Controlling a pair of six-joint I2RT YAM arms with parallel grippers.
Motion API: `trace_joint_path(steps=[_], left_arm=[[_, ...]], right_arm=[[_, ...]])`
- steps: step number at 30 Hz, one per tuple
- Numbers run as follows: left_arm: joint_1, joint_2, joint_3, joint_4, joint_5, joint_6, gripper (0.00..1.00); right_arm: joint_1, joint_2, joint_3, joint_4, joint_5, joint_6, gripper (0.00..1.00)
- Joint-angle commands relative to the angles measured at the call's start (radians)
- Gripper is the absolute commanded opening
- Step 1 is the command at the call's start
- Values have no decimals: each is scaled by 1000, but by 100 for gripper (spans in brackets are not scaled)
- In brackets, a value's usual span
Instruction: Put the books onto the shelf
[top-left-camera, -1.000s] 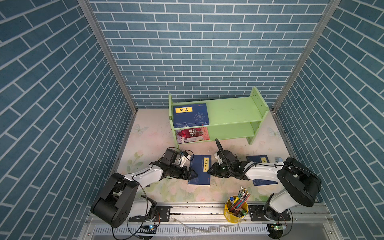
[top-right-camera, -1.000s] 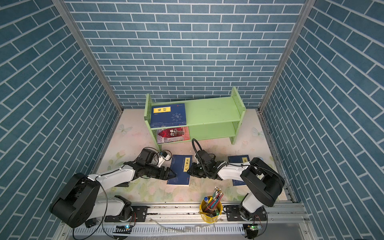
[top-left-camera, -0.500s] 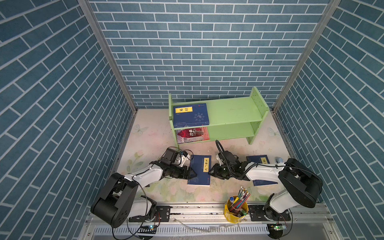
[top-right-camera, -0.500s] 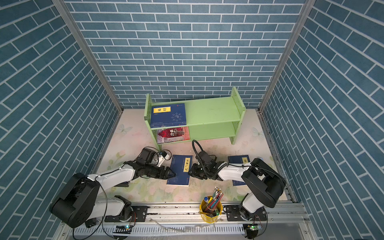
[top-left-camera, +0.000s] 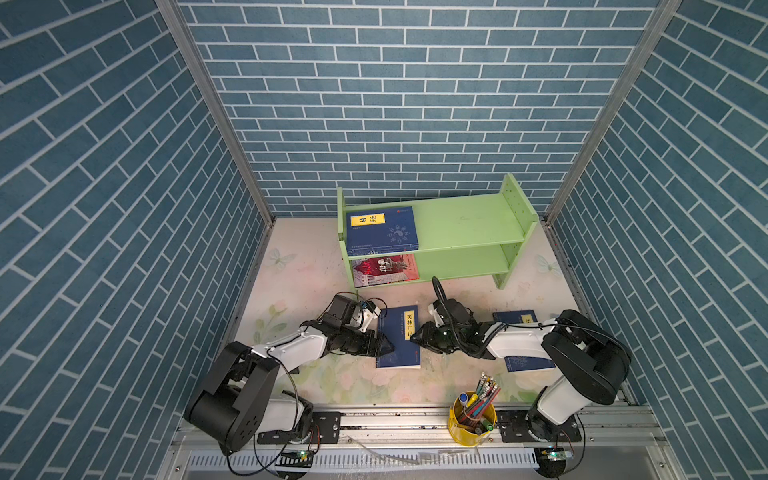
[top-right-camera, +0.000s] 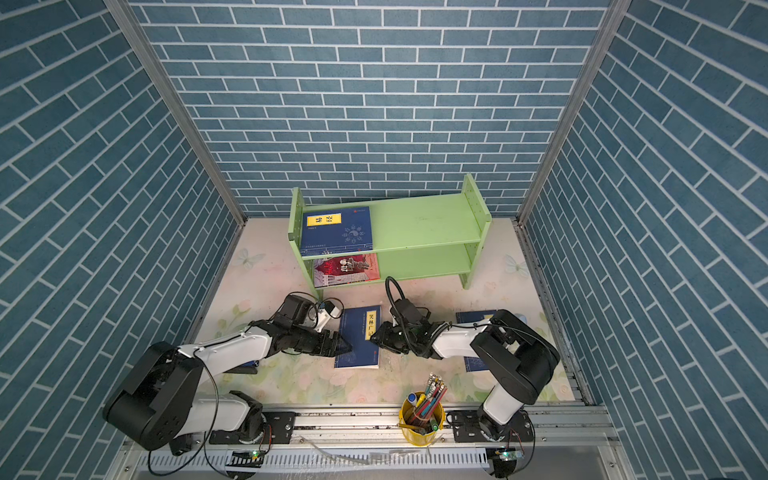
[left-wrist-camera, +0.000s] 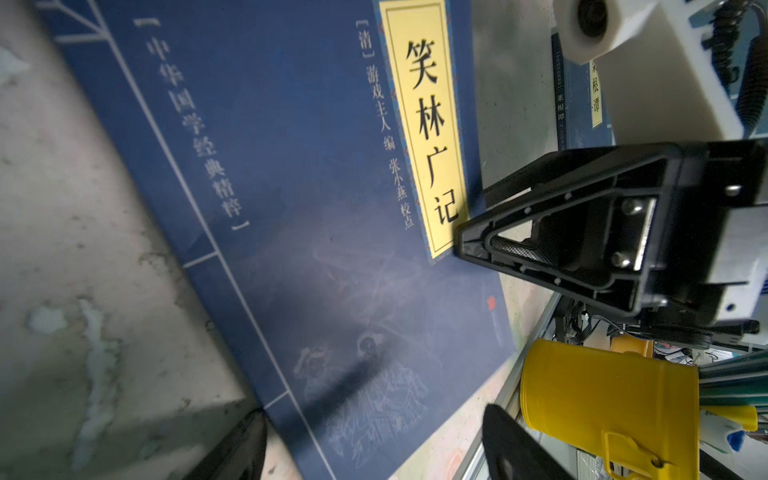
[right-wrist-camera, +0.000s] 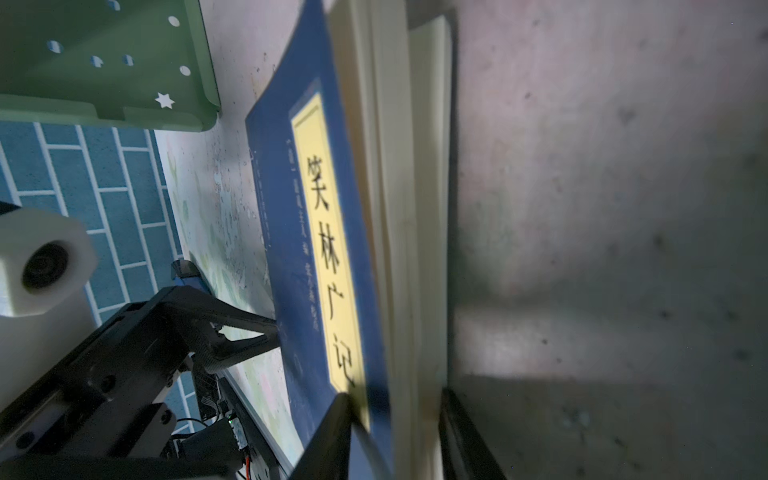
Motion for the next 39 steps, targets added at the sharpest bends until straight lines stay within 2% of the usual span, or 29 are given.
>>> trace_joint_path(steps=[1, 9, 11, 14, 19, 23, 29, 34, 39], left_arm=[[-8, 10, -6, -9, 14, 6, 83], [-7, -8, -3, -32, -1, 33, 83], [-7, -10, -2, -31, 1, 32, 83], [-6, -15, 2, -38, -5, 36, 83], [1, -55, 16, -77, -14, 55, 85], [43, -120, 54, -151, -16, 63, 87], [74, -237, 105, -279, 32, 126, 87], [112, -334, 85, -310, 57, 116, 86], [162, -365, 106, -314, 92, 105, 86]], right_arm=[[14, 44, 3, 18, -34, 38, 34], [14, 6, -33, 77, -43, 62, 21], [14, 3, -37, 105, -56, 65, 15], [14, 11, -38, 142, -77, 70, 0], [12, 10, -61, 208, -88, 91, 0], [9, -33, -66, 206, -98, 85, 0], [-11, -147, -64, 109, -114, 58, 0], [-31, -261, -47, -44, -140, 10, 0], [-56, -346, -34, -133, -176, -13, 0]])
